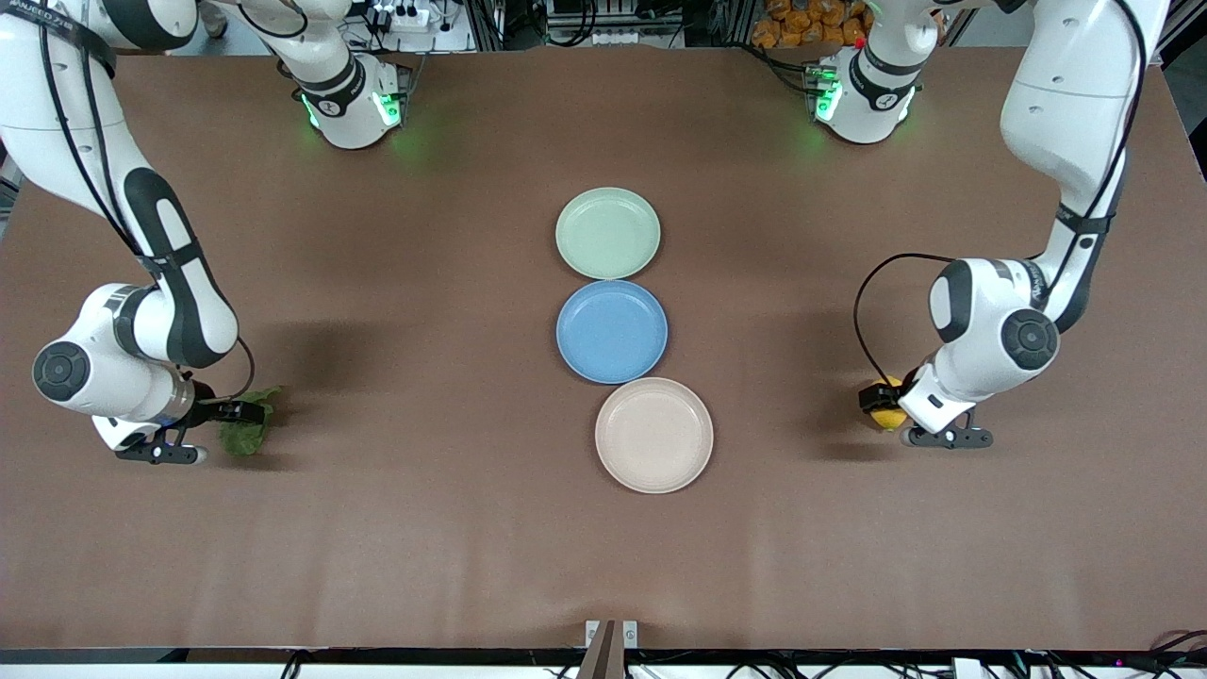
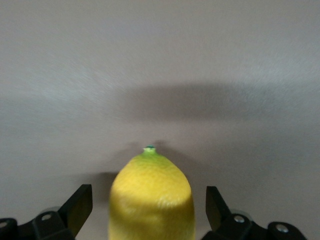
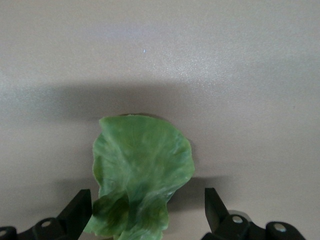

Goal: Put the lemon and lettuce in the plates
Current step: 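Close the right gripper on the lettuce while the left gripper grasps the lemon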

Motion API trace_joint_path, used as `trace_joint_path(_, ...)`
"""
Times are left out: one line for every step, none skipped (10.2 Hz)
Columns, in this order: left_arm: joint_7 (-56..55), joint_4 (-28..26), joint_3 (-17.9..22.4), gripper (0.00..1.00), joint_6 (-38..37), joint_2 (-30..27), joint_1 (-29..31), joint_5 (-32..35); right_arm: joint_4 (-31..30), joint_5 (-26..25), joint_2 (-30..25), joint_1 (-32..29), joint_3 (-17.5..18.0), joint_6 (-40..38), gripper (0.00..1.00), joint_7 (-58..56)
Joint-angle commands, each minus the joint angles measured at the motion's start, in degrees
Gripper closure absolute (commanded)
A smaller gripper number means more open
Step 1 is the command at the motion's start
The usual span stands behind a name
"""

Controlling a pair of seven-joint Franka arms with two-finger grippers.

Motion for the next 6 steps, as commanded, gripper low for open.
trace_joint_path(-0.3, -0.8, -0.3, 0.0, 3.0, 1.0, 0.0, 0.3, 1.1, -0.1, 0.8, -0.6, 0.8, 0.0, 0.0, 0.3)
trace_joint_path(-0.3, -0.8, -0.4, 0.0, 3.8, 1.7, 0.0, 0.4, 1.0, 0.4, 0.8, -0.7, 0.8, 0.1, 0.23, 0.2)
trace_joint_path(-0.3, -0.8, -0.4, 0.0, 3.9, 2.1, 0.0, 0.6, 0.8, 0.6, 0.9, -0.8, 0.8, 0.2, 0.99, 0.2)
trace_joint_path(-0.3, -0.8, -0.5, 0.0, 4.6, 2.4, 0.1, 0.7, 0.4, 0.6, 1.1, -1.0, 0.8, 1.6, 1.0, -0.3)
trace_joint_path(-0.3, -0.8, -0.7, 0.0, 4.6, 2.5, 0.1, 0.8, 0.3, 0.6, 1.2, -1.2, 0.8, 2.3, 1.0, -0.4)
trace_joint_path(-0.2, -0.8, -0.7, 0.0, 4.6, 2.5, 0.1, 0.9, 0.3, 0.6, 1.2, -1.2, 0.8, 2.3, 1.0, -0.4)
